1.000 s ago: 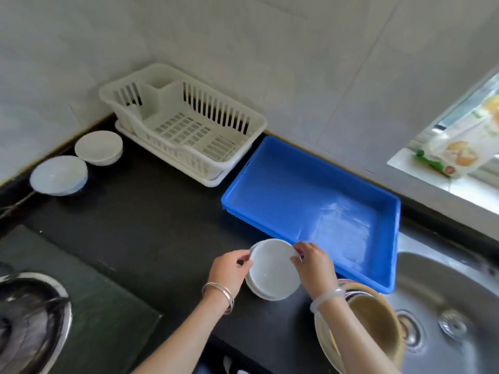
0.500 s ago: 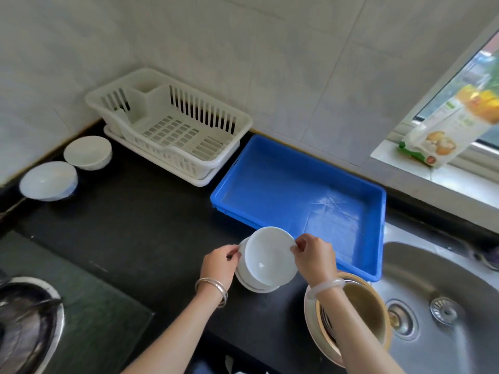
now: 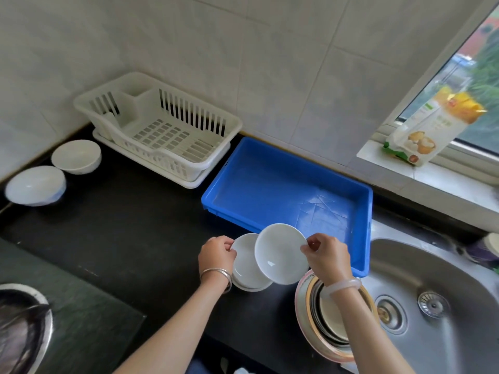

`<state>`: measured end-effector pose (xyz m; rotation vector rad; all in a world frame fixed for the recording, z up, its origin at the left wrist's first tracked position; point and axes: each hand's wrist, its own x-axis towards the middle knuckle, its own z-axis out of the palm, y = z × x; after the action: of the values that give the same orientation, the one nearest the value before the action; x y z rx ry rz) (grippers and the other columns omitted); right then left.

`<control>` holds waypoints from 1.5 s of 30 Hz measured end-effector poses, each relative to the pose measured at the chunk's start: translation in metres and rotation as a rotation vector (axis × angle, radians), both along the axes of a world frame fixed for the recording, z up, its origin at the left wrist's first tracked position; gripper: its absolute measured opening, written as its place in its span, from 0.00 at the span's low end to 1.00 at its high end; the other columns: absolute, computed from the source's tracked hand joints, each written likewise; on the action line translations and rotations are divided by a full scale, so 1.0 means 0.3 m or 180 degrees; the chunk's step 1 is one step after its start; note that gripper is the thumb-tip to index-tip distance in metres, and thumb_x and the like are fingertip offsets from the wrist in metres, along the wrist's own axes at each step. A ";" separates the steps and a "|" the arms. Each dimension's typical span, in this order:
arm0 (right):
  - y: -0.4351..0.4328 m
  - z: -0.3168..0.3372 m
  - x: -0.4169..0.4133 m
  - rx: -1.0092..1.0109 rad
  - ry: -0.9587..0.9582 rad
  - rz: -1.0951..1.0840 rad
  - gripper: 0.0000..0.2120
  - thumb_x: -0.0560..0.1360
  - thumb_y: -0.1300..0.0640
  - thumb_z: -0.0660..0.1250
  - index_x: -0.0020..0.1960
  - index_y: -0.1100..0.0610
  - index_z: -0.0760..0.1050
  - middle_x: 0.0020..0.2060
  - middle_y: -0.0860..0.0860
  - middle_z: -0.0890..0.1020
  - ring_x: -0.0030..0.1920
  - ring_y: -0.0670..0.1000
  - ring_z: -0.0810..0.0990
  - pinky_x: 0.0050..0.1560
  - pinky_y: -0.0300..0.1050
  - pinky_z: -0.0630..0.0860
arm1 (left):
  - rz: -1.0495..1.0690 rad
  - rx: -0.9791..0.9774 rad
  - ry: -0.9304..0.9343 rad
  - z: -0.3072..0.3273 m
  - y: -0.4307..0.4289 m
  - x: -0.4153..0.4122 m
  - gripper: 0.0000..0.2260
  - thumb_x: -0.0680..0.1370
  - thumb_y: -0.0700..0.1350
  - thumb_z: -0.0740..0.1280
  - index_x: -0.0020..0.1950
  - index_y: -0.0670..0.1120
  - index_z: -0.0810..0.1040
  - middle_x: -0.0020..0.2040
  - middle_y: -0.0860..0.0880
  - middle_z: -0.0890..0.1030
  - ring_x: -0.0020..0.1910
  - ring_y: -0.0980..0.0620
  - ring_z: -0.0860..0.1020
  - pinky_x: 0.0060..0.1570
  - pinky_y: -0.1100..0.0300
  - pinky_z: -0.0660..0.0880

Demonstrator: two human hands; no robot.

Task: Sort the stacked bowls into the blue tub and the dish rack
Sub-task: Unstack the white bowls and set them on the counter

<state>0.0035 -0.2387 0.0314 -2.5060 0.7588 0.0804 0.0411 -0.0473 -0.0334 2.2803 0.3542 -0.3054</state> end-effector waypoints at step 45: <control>0.971 -0.311 0.769 0.1605 0.0440 0.0250 0.05 0.72 0.62 0.67 0.39 0.54 0.74 0.32 0.52 0.79 0.32 0.51 0.81 0.46 0.52 0.83 | 0.3761 -0.1563 -0.0225 -0.151 1.015 0.264 0.12 0.69 0.33 0.67 0.50 0.43 0.81 0.41 0.46 0.80 0.37 0.49 0.79 0.42 0.58 0.79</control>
<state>0.2343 0.0527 -0.0617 -2.0603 0.6021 0.4224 0.1202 0.2572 -0.0786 1.2952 1.3180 0.2770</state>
